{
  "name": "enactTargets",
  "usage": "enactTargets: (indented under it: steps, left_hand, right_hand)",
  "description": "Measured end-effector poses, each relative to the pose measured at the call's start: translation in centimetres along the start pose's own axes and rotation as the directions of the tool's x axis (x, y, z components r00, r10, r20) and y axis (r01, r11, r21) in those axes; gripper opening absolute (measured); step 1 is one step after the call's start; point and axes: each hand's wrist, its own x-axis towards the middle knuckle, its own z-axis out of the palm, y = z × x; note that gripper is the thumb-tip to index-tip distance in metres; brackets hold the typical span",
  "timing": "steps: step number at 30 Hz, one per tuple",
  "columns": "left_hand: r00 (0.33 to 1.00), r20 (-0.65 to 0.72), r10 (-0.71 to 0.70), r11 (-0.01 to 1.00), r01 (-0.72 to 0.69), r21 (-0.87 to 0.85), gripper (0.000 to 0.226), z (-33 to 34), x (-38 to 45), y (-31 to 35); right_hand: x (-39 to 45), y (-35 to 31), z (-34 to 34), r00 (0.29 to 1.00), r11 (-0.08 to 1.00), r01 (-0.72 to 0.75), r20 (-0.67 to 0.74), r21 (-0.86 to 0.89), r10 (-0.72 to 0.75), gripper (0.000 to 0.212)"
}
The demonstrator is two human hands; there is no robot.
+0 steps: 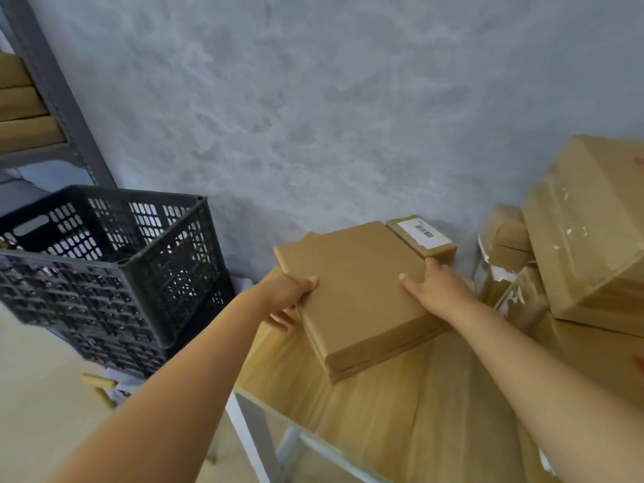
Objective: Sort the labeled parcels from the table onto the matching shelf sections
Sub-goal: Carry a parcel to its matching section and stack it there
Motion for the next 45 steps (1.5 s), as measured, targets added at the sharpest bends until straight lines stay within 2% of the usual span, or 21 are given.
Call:
enactTargets:
  steps: [3,6,10,17,20,23,25,28,30,32,34,36,38,40,42,45]
  left_hand:
    - [0.991,0.134,-0.015,0.996,0.026,-0.083,0.056,-0.7,0.3,-0.3]
    - [0.980,0.196,0.008,0.982,0.030,-0.188,0.050,-0.7,0.4,-0.6]
    - [0.981,0.184,0.065,0.968,-0.017,-0.251,0.047,-0.8,0.6,-1.2]
    - [0.980,0.141,0.142,0.965,-0.105,-0.242,0.039,-1.7,0.1,-3.2]
    - [0.979,0.137,0.151,0.937,-0.098,-0.334,0.042,-2.9,-0.2,-4.7]
    - [0.976,0.134,0.174,0.905,-0.104,-0.413,0.041,-3.6,-0.7,-6.0]
    - [0.975,0.091,0.202,0.884,-0.141,-0.446,0.036,-3.7,-0.9,-6.3]
    - [0.964,-0.008,0.266,0.843,-0.236,-0.483,0.035,-4.1,-1.4,-5.4]
    - [0.944,-0.049,0.327,0.828,-0.311,-0.467,0.034,-4.6,-1.8,-4.5]
    - [0.928,-0.113,0.355,0.837,-0.369,-0.405,0.036,-5.3,-2.0,-3.7]
    - [0.909,-0.182,0.376,0.854,-0.416,-0.312,0.043,-6.1,-2.4,-2.9]
    - [0.877,-0.198,0.438,0.869,-0.470,-0.157,0.055,-6.3,-3.4,-2.0]
    - [0.861,-0.152,0.486,0.863,-0.500,-0.070,0.064,-5.7,-4.9,-0.9]
    - [0.866,-0.041,0.498,0.854,-0.498,-0.148,0.073,-4.6,-6.8,0.4]
    - [0.873,0.052,0.484,0.825,-0.437,-0.358,0.084,-3.8,-8.6,2.0]
    - [0.870,0.017,0.492,0.759,-0.420,-0.497,0.087,-3.5,-10.4,3.8]
  right_hand:
    - [0.4,-0.2,-0.3,0.999,0.999,-0.026,0.034,-0.022,0.026,0.078]
    - [0.5,-0.2,-0.8,0.995,0.999,-0.040,0.087,0.009,0.039,0.077]
    - [-0.4,-0.6,-1.0,0.993,0.995,-0.075,0.091,0.064,0.069,0.076]
    - [-3.5,-0.9,0.3,0.993,0.964,-0.102,-0.026,0.245,0.112,0.076]
    - [-4.5,-1.9,-0.3,0.992,0.927,-0.087,-0.058,0.365,0.116,0.071]
    - [-5.0,-3.0,-2.0,0.992,0.824,-0.117,0.018,0.555,0.129,0.061]
    - [-5.6,-3.3,-3.1,0.979,0.737,-0.199,0.158,0.646,0.127,0.059]
    - [-6.7,-3.4,-3.8,0.926,0.640,-0.345,0.360,0.686,0.113,0.056]
    - [-7.5,-3.5,-4.1,0.920,0.511,-0.378,0.373,0.772,0.118,0.051]
    - [-8.4,-4.3,-4.6,0.943,0.444,-0.326,0.317,0.834,0.097,0.046]
    - [-9.1,-5.5,-5.0,0.979,0.422,-0.202,0.184,0.884,0.084,0.051]
    - [-9.7,-7.0,-5.2,0.996,0.501,-0.004,-0.040,0.866,0.077,0.071]
    - [-10.2,-8.4,-5.2,0.970,0.658,0.164,-0.242,0.734,0.027,0.095]
    - [-10.8,-9.7,-4.8,0.939,0.804,0.232,-0.343,0.548,-0.037,0.114]
    - [-11.5,-10.8,-4.1,0.888,0.888,0.299,-0.442,0.349,-0.125,0.121]
    - [-12.8,-12.3,-3.2,0.807,0.920,0.375,-0.529,0.115,-0.263,0.125]
